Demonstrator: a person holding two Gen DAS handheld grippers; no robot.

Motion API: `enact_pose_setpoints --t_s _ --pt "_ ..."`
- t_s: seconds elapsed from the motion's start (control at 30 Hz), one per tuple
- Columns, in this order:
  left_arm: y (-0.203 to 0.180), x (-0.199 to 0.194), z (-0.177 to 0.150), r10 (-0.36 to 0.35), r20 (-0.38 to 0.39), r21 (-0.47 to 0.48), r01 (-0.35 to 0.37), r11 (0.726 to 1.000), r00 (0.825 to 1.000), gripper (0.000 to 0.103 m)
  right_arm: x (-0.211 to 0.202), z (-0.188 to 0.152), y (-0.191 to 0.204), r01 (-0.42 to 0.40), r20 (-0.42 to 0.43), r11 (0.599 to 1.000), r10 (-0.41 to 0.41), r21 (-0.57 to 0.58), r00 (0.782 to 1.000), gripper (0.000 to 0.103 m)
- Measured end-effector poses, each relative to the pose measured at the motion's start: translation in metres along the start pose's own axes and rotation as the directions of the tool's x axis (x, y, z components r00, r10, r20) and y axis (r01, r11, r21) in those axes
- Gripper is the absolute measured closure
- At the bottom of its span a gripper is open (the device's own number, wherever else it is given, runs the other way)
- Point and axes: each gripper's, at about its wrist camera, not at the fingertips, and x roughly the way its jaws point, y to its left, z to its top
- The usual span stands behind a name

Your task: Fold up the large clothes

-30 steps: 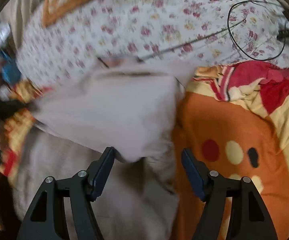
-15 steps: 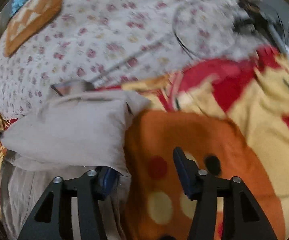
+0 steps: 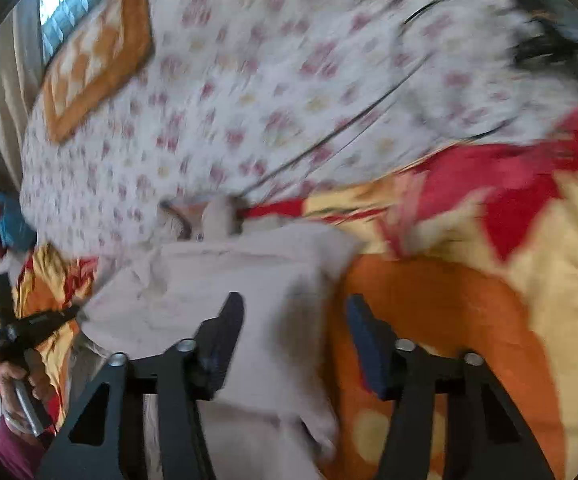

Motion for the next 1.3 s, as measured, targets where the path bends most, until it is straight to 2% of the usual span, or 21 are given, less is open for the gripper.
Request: enact_pose_setpoints --t_s 0.03,0.13,0.23,0.3,0.33,0.4,0.47,0.53,0.6,0.7,0.73,0.77,0.8,0.83,0.93,1.0,1.03,1.1,1.17,1.23,1.3 --pt "0.000 0.002 0.000 0.006 -0.002 0.006 -0.006 1.000 1.000 0.097 0.018 0.005 0.002 0.002 -0.033 1.000 -0.003 -0.010 0.999 0.066" --pt "0.001 0.012 0.000 0.020 -0.018 0.008 -0.020 1.000 1.000 0.097 0.071 0.031 -0.008 0.099 -0.054 0.995 -0.098 0.014 0.994 0.066" --pt "-0.002 0.020 0.002 0.018 -0.032 0.007 -0.018 1.000 0.999 0.097 0.112 0.052 -0.039 0.089 -0.092 0.985 -0.076 0.149 0.993 0.065" --pt "-0.006 0.021 0.003 0.014 -0.029 0.025 -0.013 1.000 0.999 0.096 0.132 0.055 -0.047 0.097 -0.141 0.980 -0.072 0.175 0.987 0.064" --pt "-0.005 0.019 0.004 -0.002 -0.024 0.027 0.003 1.000 1.000 0.096 0.127 0.054 -0.044 0.101 -0.131 0.984 -0.081 0.150 0.988 0.063" --pt "0.001 0.014 0.009 -0.042 -0.014 0.000 0.042 0.999 0.999 0.086 0.105 0.051 -0.037 0.094 -0.084 0.991 -0.085 0.099 0.993 0.060" --pt "0.010 0.009 0.012 -0.061 -0.012 -0.049 0.060 0.997 0.998 0.060 0.072 0.040 -0.036 0.112 -0.044 0.991 -0.109 0.071 0.993 0.038" --pt "0.017 0.003 0.013 -0.087 0.004 -0.083 0.087 0.993 0.996 0.060 0.045 0.027 -0.040 0.101 -0.035 0.991 -0.098 0.084 0.995 0.031" --pt "0.015 -0.002 0.011 -0.079 0.021 -0.074 0.080 0.994 0.997 0.060 0.031 0.014 -0.045 0.025 -0.051 0.995 -0.020 0.098 0.999 0.028" --pt "0.003 -0.003 0.005 -0.067 0.023 -0.032 0.068 0.997 0.997 0.059 0.039 0.001 -0.044 -0.059 -0.091 0.988 0.073 0.145 0.993 0.022" --pt "-0.001 -0.002 0.003 -0.067 0.017 -0.021 0.067 0.998 0.998 0.058 0.048 -0.003 -0.044 -0.086 -0.101 0.981 0.104 0.173 0.989 0.024" --pt "-0.006 -0.001 0.001 -0.062 0.015 -0.008 0.062 0.998 0.998 0.057 0.059 -0.008 -0.043 -0.114 -0.118 0.972 0.141 0.206 0.983 0.042" --pt "-0.009 0.000 0.000 -0.055 0.017 0.003 0.055 0.998 0.998 0.056 0.065 -0.011 -0.039 -0.139 -0.131 0.966 0.170 0.218 0.977 0.067" --pt "-0.013 0.001 -0.001 -0.038 0.022 0.022 0.038 0.999 0.999 0.053 0.067 -0.013 -0.033 -0.155 -0.138 0.968 0.184 0.196 0.973 0.084" --pt "-0.021 0.012 -0.006 0.022 0.036 0.073 -0.025 0.997 0.999 0.037 0.043 -0.015 -0.010 -0.070 -0.055 0.998 0.069 -0.001 0.996 0.086" --pt "-0.025 0.032 -0.010 0.074 -0.019 0.116 -0.072 0.991 0.997 0.036 0.050 -0.020 -0.015 -0.020 -0.060 1.000 0.020 0.003 0.998 0.086" --pt "-0.025 0.040 -0.012 0.090 -0.041 0.122 -0.085 0.989 0.995 0.035 0.061 -0.024 -0.019 0.016 -0.095 1.000 -0.014 0.012 0.995 0.086" --pt "-0.023 0.037 -0.012 0.091 -0.024 0.118 -0.087 0.989 0.996 0.035 0.064 -0.024 -0.023 0.015 -0.093 0.999 -0.011 0.038 0.996 0.083" --pt "-0.020 0.026 -0.010 0.086 -0.010 0.114 -0.084 0.990 0.996 0.036 0.048 -0.021 -0.025 0.031 -0.075 0.996 -0.025 0.079 0.997 0.065" --pt "-0.017 0.014 -0.007 0.089 0.025 0.108 -0.091 0.990 0.996 0.036 0.023 -0.016 -0.024 0.105 -0.025 0.991 -0.103 0.088 0.994 0.065" --pt "-0.017 0.008 -0.005 0.102 0.060 0.106 -0.108 0.988 0.993 0.036 0.007 -0.014 -0.014 0.094 0.021 0.994 -0.095 0.049 0.995 0.065"
